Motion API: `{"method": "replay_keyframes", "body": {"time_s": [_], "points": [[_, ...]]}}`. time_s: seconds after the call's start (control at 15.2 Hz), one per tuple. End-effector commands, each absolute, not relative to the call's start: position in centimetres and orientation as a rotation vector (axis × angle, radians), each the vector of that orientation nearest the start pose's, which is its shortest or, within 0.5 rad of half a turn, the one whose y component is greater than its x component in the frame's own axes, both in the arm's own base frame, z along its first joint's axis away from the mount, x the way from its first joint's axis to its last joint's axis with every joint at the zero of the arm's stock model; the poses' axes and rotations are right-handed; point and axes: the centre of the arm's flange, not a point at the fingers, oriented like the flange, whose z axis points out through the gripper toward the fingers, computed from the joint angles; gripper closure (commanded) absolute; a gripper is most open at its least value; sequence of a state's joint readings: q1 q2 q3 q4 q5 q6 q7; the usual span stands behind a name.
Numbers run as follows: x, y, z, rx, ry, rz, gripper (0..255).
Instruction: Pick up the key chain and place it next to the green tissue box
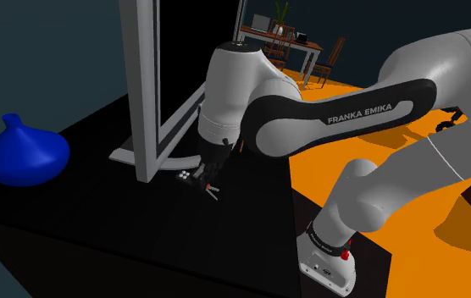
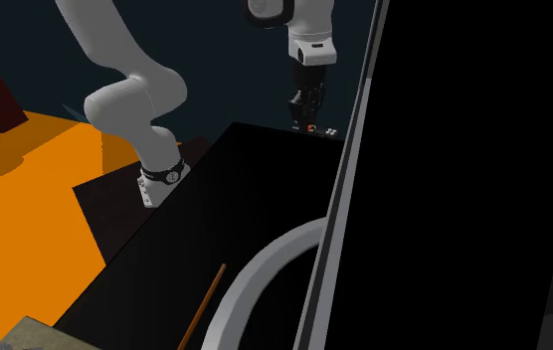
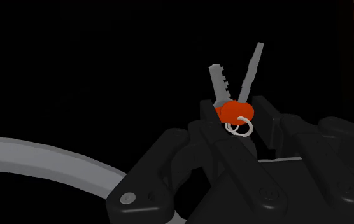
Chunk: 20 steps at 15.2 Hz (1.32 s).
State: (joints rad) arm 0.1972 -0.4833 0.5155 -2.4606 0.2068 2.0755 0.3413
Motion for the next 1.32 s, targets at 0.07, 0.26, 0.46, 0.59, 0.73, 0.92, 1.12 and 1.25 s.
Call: {"method": "replay_keyframes", "body": {"time_s": [0.07,0.26,0.46,0.59,0.73,0.92,1.12,1.25], "points": [[30.6,28.6,46.7,-3.135,-0.363,-0.110,255],[30.6,28.6,48.3,-3.135,-0.363,-0.110,255],[30.6,28.6,49.9,-3.135,-0.363,-0.110,255],[30.6,28.6,50.9,-3.135,-0.363,-0.110,255],[30.6,28.6,52.0,-3.135,-0.363,-0.110,255],[30.6,28.6,53.6,-3.135,-0.363,-0.110,255],[30.6,28.6,55.1,-3.135,-0.363,-0.110,255],[30.6,28.6,56.2,-3.135,-0.363,-0.110,255]]}}
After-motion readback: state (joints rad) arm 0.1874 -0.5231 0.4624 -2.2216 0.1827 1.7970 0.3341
